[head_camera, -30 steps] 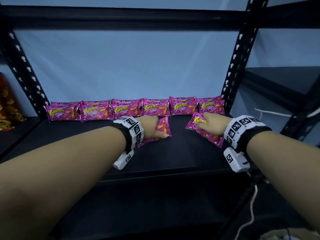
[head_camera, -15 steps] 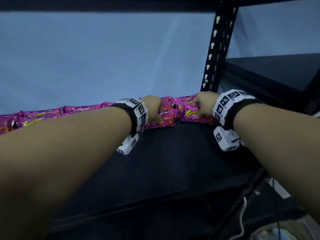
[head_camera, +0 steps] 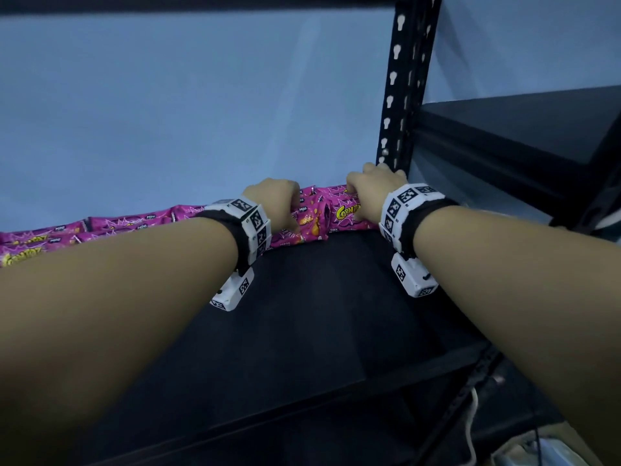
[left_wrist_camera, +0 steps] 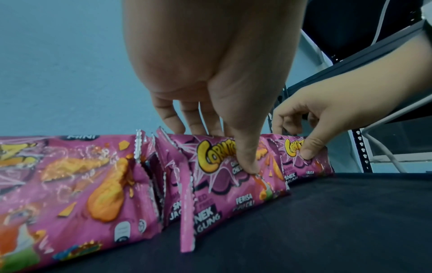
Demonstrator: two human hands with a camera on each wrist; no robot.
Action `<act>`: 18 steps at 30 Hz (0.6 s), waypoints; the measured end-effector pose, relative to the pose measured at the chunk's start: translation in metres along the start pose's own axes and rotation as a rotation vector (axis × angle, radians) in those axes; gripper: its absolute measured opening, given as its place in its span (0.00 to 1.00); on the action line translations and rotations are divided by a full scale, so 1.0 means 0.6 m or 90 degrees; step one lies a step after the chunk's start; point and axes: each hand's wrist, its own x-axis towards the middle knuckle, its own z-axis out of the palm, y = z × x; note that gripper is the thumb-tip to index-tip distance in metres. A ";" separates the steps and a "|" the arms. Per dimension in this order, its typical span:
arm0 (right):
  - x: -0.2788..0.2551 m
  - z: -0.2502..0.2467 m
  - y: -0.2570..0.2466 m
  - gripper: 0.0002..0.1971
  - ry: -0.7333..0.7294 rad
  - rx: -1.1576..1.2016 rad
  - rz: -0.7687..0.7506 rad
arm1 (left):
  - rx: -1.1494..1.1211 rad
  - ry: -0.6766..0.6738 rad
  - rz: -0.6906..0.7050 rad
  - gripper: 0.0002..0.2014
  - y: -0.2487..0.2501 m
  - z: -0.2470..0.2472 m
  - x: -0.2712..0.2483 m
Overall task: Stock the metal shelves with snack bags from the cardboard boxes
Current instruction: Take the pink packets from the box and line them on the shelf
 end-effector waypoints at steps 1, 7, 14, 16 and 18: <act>-0.004 0.001 -0.001 0.21 0.018 -0.004 0.011 | 0.013 0.007 0.006 0.22 0.001 0.002 0.000; -0.039 -0.019 -0.003 0.19 0.001 0.031 0.074 | 0.118 0.077 -0.019 0.30 0.008 0.007 -0.020; -0.147 -0.058 -0.037 0.19 -0.052 0.148 0.074 | -0.012 0.077 -0.006 0.16 0.002 -0.030 -0.136; -0.196 -0.062 -0.056 0.20 -0.047 0.207 0.075 | -0.104 0.052 0.014 0.14 0.007 -0.029 -0.192; -0.252 -0.057 -0.079 0.18 -0.030 0.245 0.086 | -0.170 0.052 0.037 0.14 0.020 -0.021 -0.252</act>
